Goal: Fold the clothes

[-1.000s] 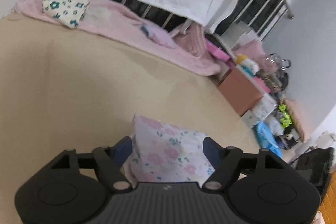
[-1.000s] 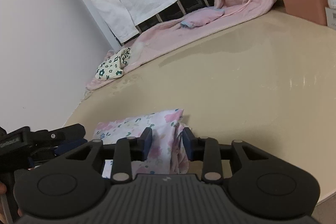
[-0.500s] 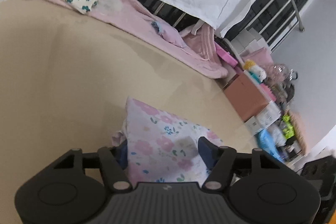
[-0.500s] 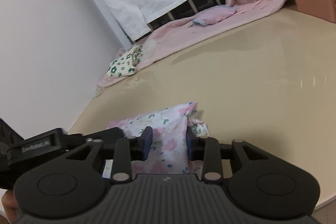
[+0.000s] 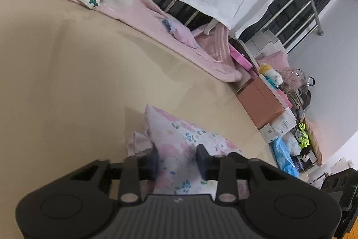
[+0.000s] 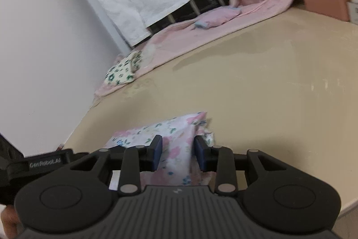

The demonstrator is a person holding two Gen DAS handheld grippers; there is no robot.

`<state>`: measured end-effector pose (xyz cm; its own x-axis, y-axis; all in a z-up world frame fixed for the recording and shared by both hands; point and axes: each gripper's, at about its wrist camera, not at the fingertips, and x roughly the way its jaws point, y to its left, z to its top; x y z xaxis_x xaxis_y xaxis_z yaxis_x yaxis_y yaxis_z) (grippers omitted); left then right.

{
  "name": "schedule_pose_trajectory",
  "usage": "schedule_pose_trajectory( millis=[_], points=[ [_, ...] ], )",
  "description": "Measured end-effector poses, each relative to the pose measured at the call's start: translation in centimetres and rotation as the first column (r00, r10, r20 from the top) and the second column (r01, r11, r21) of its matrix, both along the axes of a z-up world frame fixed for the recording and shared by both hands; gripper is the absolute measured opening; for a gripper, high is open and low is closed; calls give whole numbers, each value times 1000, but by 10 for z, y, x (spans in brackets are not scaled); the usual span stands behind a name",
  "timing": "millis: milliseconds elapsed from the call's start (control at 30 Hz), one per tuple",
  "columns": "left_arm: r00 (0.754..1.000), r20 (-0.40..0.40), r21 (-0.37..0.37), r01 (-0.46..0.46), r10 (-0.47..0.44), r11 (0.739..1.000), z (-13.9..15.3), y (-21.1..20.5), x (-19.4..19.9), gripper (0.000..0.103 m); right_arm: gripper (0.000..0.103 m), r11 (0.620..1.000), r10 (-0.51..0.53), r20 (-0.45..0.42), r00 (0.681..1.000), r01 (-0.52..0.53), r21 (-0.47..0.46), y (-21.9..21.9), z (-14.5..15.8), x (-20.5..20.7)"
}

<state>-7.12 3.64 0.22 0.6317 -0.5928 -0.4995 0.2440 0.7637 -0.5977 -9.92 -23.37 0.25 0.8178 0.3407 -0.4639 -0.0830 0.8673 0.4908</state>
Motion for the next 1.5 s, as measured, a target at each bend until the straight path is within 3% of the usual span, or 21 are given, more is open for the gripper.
schedule_pose_trajectory(
  millis=[33,100,233,433,567,633,733,800,933,1167,1233,1267,1433,1500],
  points=[
    [1000,-1,-1,-3,3,1000,2,3,-2,47,38,1000,-9,5,1000,9,-11,-2,2,-3],
    [1000,-9,27,-27,28,999,5,6,-2,58,53,999,-33,11,999,33,-34,-6,5,-7],
    [997,-23,86,-78,80,993,10,13,-2,81,54,999,-34,-18,999,34,-10,-13,3,-6],
    [994,3,111,-108,108,988,24,18,-6,76,54,1000,-14,-27,1000,15,19,-9,-1,0],
    [997,66,96,-53,46,994,37,8,-18,77,54,1000,14,-7,1000,-14,7,-3,3,-1],
    [998,52,107,-39,34,993,33,1,-15,77,54,1000,23,-14,1000,-22,16,-1,0,1],
    [998,36,131,-57,52,990,24,-5,-12,72,52,999,32,-22,999,-31,35,2,-3,2],
    [999,14,98,-31,30,995,20,-7,-10,37,43,998,39,-14,999,-38,41,4,-3,0],
    [999,-10,83,-41,42,996,14,-8,-7,32,39,998,57,-2,998,-57,22,11,1,0],
    [991,-114,-100,-78,66,992,-11,23,1,26,39,1000,11,-23,1000,-10,19,2,0,3],
    [989,-129,-149,-88,69,985,-18,31,1,26,31,1000,0,-55,998,0,4,-1,-5,6],
    [990,-122,-136,-88,72,987,-17,29,1,26,30,1000,-1,-67,998,1,1,-2,-8,7],
    [990,-103,-83,-101,92,991,-2,31,-6,42,32,1000,-7,-62,998,8,26,-6,-2,5],
    [989,-55,-47,-138,135,989,9,35,-12,76,44,999,-7,-63,998,10,46,-12,1,6]
  ],
)
